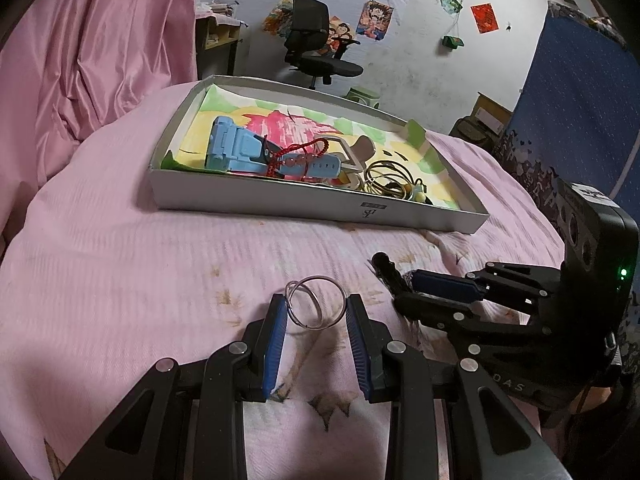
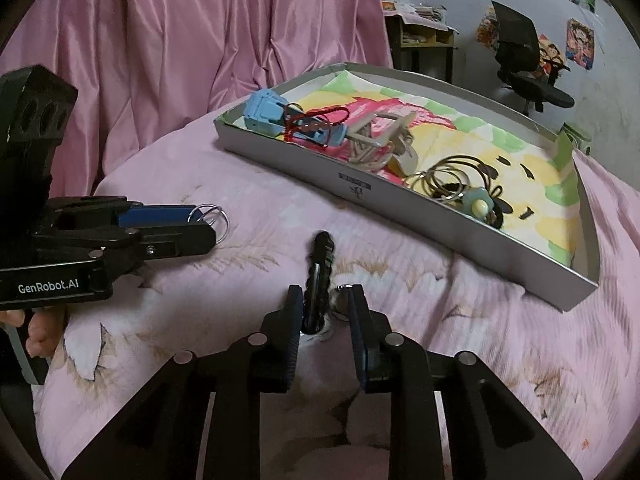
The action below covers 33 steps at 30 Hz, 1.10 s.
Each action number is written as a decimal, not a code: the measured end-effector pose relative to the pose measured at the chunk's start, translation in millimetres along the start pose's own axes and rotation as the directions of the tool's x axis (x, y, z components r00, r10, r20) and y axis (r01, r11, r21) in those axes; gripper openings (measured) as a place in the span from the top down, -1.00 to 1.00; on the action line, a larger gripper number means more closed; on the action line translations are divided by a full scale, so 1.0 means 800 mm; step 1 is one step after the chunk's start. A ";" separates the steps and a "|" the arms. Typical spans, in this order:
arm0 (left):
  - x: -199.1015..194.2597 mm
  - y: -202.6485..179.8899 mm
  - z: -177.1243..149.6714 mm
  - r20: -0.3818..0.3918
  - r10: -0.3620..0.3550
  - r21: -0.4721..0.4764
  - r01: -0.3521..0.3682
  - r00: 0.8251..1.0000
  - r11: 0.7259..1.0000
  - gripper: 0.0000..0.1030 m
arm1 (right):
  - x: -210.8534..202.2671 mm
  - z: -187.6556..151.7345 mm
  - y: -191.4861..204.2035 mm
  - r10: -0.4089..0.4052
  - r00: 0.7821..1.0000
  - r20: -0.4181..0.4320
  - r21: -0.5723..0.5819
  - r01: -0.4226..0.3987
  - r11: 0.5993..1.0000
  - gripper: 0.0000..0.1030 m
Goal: Organize jewelry
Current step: 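Lift and carry the silver rings and black keychain toward the tray with both tools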
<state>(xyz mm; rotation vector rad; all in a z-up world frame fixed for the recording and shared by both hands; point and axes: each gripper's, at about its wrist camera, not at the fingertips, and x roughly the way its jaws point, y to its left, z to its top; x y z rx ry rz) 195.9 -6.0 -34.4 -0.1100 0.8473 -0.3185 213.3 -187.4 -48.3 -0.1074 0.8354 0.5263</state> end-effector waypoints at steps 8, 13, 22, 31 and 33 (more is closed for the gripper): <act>0.002 0.009 0.002 0.006 0.004 -0.041 -0.004 1.000 0.999 0.44 | 0.013 0.015 -0.002 -0.005 1.000 0.002 -0.002 0.005 1.000 0.61; 0.004 0.010 0.003 0.003 0.002 -0.042 -0.002 1.000 0.999 0.44 | 0.026 0.025 -0.004 0.015 1.000 -0.008 0.002 -0.015 1.000 0.61; 0.004 0.013 0.005 0.007 -0.008 -0.051 0.009 1.000 0.999 0.44 | 0.019 0.016 0.004 -0.014 1.000 -0.002 -0.010 0.014 1.000 0.87; -0.001 0.014 0.006 0.029 -0.013 -0.052 0.014 0.999 0.999 0.44 | -0.016 0.007 -0.011 0.018 0.997 0.070 0.050 -0.022 0.999 0.93; -0.007 0.013 0.009 0.054 -0.016 -0.046 0.018 0.998 0.999 0.44 | -0.020 0.007 -0.014 0.008 0.996 0.086 0.055 -0.013 0.998 0.93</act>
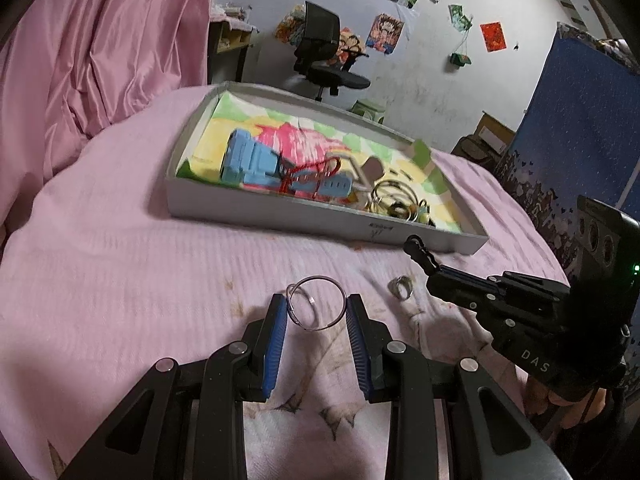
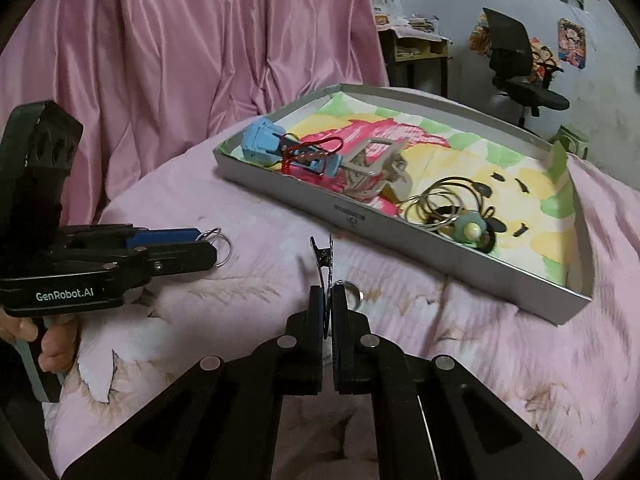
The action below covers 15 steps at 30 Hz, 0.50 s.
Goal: Organize jewelry
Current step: 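Lift and carry the silver rings and black keychain toward the tray with both tools, then open the left tool over the tray dropping the rings while the right tool drops the keychain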
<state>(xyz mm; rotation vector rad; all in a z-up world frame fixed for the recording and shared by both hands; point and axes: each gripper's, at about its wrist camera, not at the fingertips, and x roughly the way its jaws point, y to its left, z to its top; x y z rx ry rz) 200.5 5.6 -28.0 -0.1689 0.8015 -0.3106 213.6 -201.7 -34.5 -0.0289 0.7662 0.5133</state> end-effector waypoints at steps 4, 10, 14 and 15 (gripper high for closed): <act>-0.012 -0.008 0.014 0.071 -0.015 0.019 0.013 0.997 1.000 0.44 | -0.010 0.003 -0.006 -0.017 0.999 0.052 0.018 0.016 1.000 0.93; -0.013 -0.020 0.050 0.145 -0.028 0.050 0.021 0.989 0.999 0.44 | -0.025 0.014 -0.020 -0.074 0.987 0.144 0.057 0.066 0.996 0.93; -0.004 -0.029 0.076 0.170 -0.042 0.073 0.030 0.985 0.997 0.44 | -0.027 0.029 -0.034 -0.123 0.975 0.188 0.099 0.106 0.989 0.93; 0.001 -0.031 0.084 0.173 -0.047 0.072 0.035 0.984 0.997 0.44 | -0.026 0.031 -0.036 -0.131 0.973 0.189 0.107 0.112 0.988 0.93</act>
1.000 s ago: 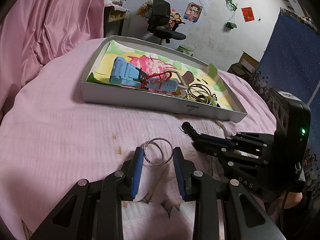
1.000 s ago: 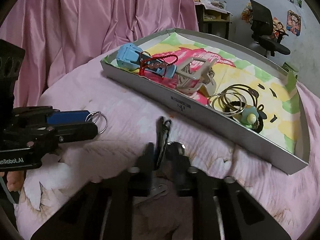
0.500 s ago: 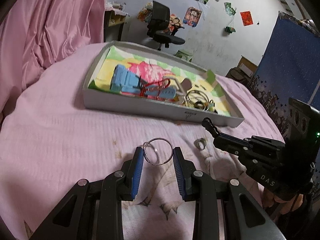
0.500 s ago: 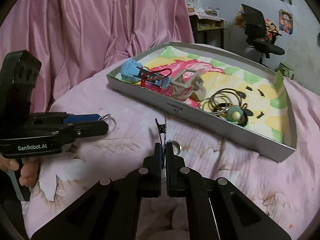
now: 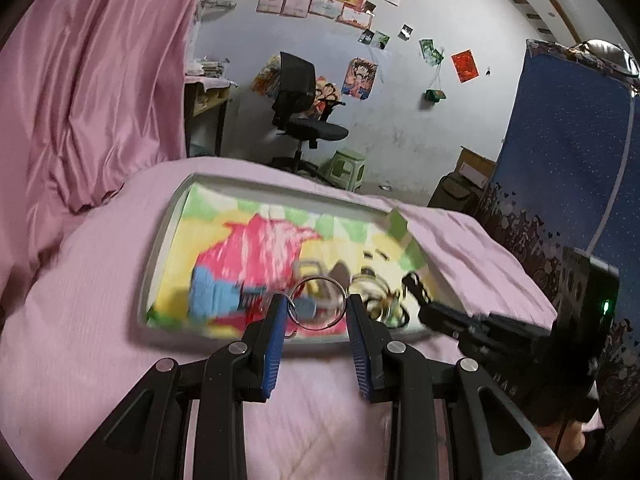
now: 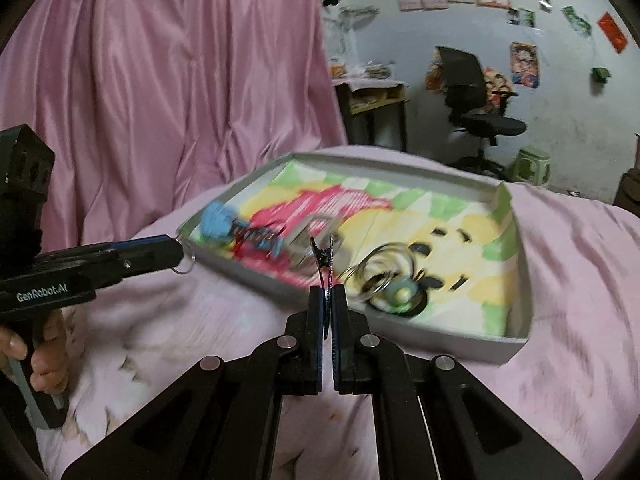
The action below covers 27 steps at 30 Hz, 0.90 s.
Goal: Organize jewelry
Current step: 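Open the left tool over the tray dropping the rings while the right tool drops the keychain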
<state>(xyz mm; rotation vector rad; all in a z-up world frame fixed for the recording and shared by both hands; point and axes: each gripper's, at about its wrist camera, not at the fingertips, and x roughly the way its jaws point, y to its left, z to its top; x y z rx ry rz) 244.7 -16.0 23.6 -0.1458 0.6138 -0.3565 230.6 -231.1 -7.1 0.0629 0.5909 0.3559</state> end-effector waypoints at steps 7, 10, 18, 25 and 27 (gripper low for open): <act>0.051 -0.011 0.016 -0.044 0.034 0.017 -0.034 0.998 0.999 0.44 | 0.025 0.010 -0.027 -0.035 0.999 -0.011 0.066 0.036 0.997 0.93; 0.069 -0.013 0.014 -0.090 0.064 0.022 -0.062 0.994 0.998 0.44 | 0.037 0.012 -0.037 -0.051 0.998 -0.024 0.093 0.053 0.994 0.93; 0.087 -0.014 0.001 -0.170 0.112 0.042 -0.106 0.979 0.993 0.42 | 0.067 0.008 -0.057 -0.065 0.993 -0.093 0.159 0.080 0.984 0.92; 0.080 -0.003 -0.005 -0.191 0.101 -0.003 -0.103 0.976 0.995 0.24 | 0.075 0.003 -0.052 -0.065 0.991 -0.121 0.142 0.082 0.987 0.88; 0.073 0.000 -0.007 -0.177 0.094 -0.019 -0.099 0.980 0.995 0.00 | 0.075 0.003 -0.052 -0.065 0.991 -0.118 0.142 0.082 0.986 0.79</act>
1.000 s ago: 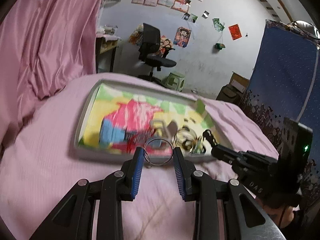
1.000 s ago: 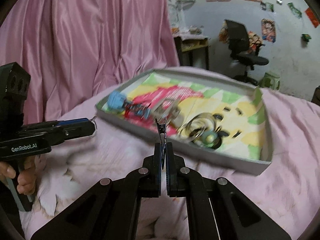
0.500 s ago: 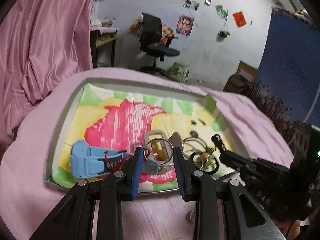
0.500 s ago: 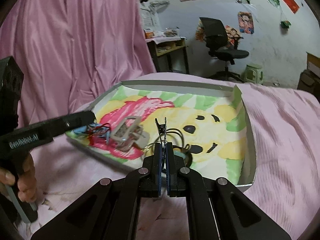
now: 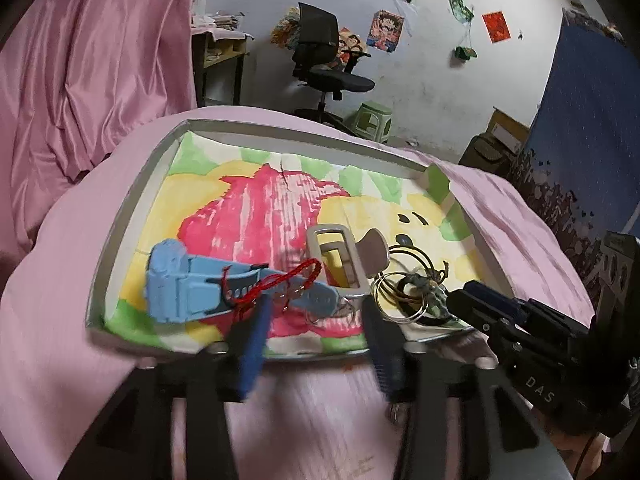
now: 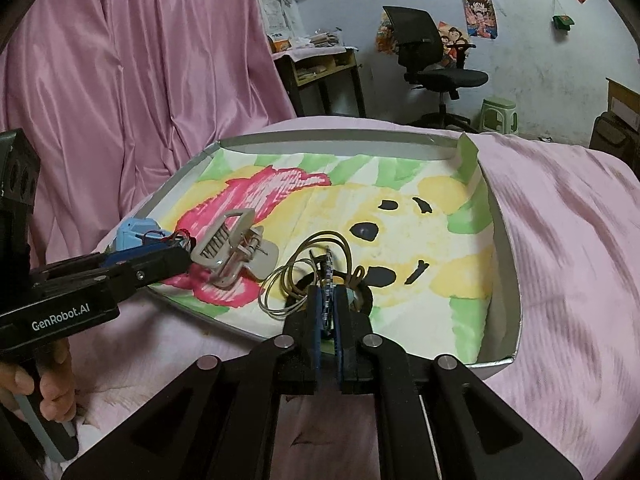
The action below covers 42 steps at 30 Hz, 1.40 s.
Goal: Organize jewelry
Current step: 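Open the left tool over the tray dropping the rings while the right tool drops the keychain, then move both tools back toward the white plastic clip and single silver ring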
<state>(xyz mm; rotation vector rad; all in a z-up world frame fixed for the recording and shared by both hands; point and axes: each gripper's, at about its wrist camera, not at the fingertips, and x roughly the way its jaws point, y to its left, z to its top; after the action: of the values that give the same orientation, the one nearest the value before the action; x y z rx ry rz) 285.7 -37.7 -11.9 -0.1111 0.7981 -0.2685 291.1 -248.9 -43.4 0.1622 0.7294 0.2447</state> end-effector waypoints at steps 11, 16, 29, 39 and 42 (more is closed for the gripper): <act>-0.071 0.012 -0.023 0.151 0.049 -0.020 -0.047 0.987 0.999 -0.52 | -0.055 -0.009 0.020 -0.038 0.987 0.155 -0.054 0.047 0.997 0.18; -0.104 0.011 -0.041 0.227 0.089 -0.019 -0.087 0.970 0.996 -0.81 | -0.096 -0.019 0.032 -0.029 0.964 0.263 -0.078 0.051 0.996 -0.15; -0.162 0.005 -0.095 0.334 0.137 0.000 -0.146 0.933 0.989 -0.98 | -0.163 -0.056 0.047 -0.002 0.932 0.362 -0.083 0.035 0.996 -0.79; -0.166 -0.009 -0.121 0.313 0.116 0.070 -0.145 0.943 0.987 -0.99 | -0.184 -0.079 0.040 -0.027 0.941 0.337 -0.095 0.063 0.994 -0.83; -0.163 -0.013 -0.123 0.296 0.094 0.090 -0.126 0.951 0.988 -0.99 | -0.181 -0.081 0.036 -0.043 0.954 0.296 -0.110 0.079 0.991 -0.83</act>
<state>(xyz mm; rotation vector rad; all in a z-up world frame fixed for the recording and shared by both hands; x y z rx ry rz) 125.9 -10.6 12.3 -0.0026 0.4937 -0.1831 138.2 -257.5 8.1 0.0584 0.4218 0.1996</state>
